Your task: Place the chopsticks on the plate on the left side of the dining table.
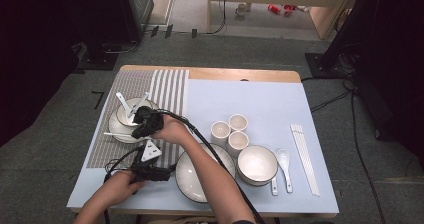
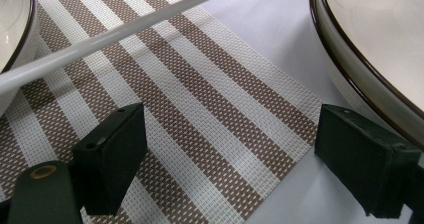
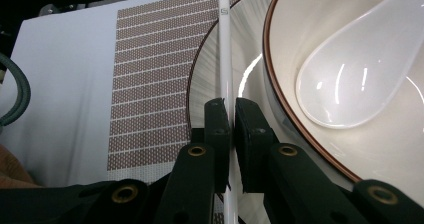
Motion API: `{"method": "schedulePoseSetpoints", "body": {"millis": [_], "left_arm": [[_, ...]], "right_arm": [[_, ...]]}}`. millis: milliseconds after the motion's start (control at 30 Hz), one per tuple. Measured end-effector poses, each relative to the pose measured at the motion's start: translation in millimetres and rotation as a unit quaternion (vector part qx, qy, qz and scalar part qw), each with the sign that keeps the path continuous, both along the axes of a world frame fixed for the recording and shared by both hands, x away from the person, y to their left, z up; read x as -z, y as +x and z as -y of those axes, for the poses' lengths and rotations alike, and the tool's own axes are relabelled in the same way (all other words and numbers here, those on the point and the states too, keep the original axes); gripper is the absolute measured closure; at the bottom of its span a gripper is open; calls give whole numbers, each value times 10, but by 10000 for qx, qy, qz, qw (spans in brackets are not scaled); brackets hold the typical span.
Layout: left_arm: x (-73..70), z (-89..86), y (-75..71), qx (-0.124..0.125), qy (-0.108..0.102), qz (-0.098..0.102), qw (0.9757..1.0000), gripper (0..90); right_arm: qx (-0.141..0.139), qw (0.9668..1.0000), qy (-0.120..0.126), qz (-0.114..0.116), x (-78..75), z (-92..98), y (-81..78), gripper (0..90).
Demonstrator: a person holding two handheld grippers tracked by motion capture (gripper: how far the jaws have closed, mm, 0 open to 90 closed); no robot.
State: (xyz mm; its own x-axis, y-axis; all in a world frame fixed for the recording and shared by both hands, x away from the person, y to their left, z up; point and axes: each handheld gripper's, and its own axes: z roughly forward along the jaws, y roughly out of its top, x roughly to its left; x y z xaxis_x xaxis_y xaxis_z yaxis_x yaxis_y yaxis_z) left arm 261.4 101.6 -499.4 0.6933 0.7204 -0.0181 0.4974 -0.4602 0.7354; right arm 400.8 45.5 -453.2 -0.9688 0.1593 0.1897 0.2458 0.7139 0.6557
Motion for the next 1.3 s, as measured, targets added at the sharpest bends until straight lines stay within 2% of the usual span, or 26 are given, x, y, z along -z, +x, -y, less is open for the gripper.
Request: {"method": "schedulePoseSetpoints", "body": {"millis": [200,333,467,567,667,867,1033,1300], "left_arm": [[0,-3,1,0,-12,-7,10000,137],[0,-2,1,1,-11,-5,10000,137],[0,-2,1,-1,-14,-6,10000,137],[-1,-2,1,1,-3,-2,10000,137],[2,7,-3,-4,17,16,10000,137],[2,6,-3,-17,-8,9,10000,137],[0,2,0,3,7,8,10000,137],[3,6,1,-8,-11,23,10000,137]], "right_arm": [[41,10000,64,2,11,-31,-4,851],[92,10000,16,4,3,-39,-11,844],[150,9998,38,-104,6,-26,1,842],[138,9998,84,-97,-4,-17,1,833],[147,9996,195,-114,-44,-3,-6,828],[159,9997,173,-80,-75,35,0,826],[128,9991,378,-173,-160,99,-22,819],[146,9992,351,-89,-297,159,-50,776]]}}
